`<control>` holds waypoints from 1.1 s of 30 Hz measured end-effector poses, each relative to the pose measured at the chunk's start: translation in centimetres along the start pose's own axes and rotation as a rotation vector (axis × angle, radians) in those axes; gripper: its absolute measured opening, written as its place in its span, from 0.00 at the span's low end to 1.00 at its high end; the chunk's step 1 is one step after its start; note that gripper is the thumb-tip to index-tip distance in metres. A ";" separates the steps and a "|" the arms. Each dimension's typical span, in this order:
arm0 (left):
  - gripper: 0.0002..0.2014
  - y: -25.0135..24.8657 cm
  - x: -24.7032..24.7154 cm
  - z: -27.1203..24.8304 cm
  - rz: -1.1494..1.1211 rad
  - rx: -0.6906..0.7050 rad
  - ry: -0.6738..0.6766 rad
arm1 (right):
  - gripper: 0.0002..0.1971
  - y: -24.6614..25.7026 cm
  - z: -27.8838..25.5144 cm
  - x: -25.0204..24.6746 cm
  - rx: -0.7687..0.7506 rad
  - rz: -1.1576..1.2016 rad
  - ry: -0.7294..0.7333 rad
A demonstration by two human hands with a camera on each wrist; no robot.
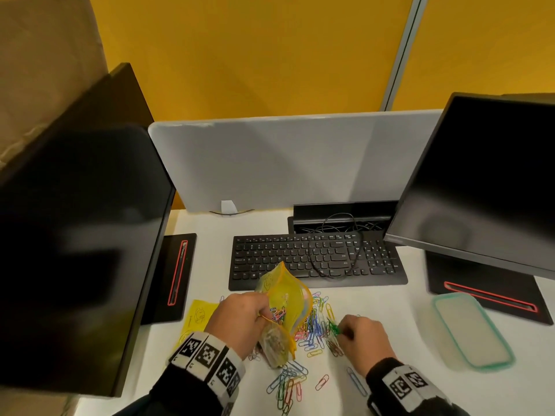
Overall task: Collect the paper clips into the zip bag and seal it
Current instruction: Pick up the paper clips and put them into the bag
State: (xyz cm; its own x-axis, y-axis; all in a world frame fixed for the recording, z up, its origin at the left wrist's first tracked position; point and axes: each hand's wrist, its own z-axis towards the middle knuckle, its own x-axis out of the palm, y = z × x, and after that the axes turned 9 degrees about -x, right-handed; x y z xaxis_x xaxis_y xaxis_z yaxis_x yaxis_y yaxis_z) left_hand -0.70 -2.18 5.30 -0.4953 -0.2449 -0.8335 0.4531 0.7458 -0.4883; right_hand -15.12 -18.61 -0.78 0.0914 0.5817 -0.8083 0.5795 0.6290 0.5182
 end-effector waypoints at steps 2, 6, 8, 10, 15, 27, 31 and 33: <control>0.07 0.0 -0.1 0.0 0.012 -0.011 0.014 | 0.09 0.7 -0.3 -1.8 -0.068 0.078 -0.085; 0.08 -0.4 -0.1 0.0 0.043 -0.007 0.035 | 0.05 3.8 -0.6 -5.4 -0.282 -0.018 -0.180; 0.09 -0.6 -0.1 0.0 0.035 0.007 0.044 | 0.07 5.7 -0.5 -6.2 -0.395 -0.154 -0.138; 0.09 -0.8 -0.2 -0.1 0.033 0.025 0.040 | 0.10 7.4 -0.2 -6.1 -0.481 -0.288 -0.060; 0.07 -1.2 -0.2 -0.3 -0.011 0.065 -0.040 | 0.14 9.5 1.2 -4.5 -0.616 -0.432 0.051; 0.06 2.3 -0.1 -0.6 -0.044 -0.091 -0.110 | 0.40 -1.7 3.9 1.0 -0.074 -0.122 0.212; 0.06 2.6 0.2 -0.9 -0.046 -0.102 -0.103 | 0.57 0.0 2.8 4.0 -0.173 -0.201 0.298; 0.06 2.6 0.3 -1.2 -0.038 -0.116 -0.094 | 0.55 0.6 2.6 5.0 -0.207 -0.253 0.299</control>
State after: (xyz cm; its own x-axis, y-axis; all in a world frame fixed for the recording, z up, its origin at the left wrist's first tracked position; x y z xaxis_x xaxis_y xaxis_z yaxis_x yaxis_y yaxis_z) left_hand -0.54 0.44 4.12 -0.4362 -0.3273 -0.8382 0.3438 0.8002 -0.4914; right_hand -12.21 -16.61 -5.22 -0.2883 0.5007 -0.8162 0.3759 0.8431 0.3844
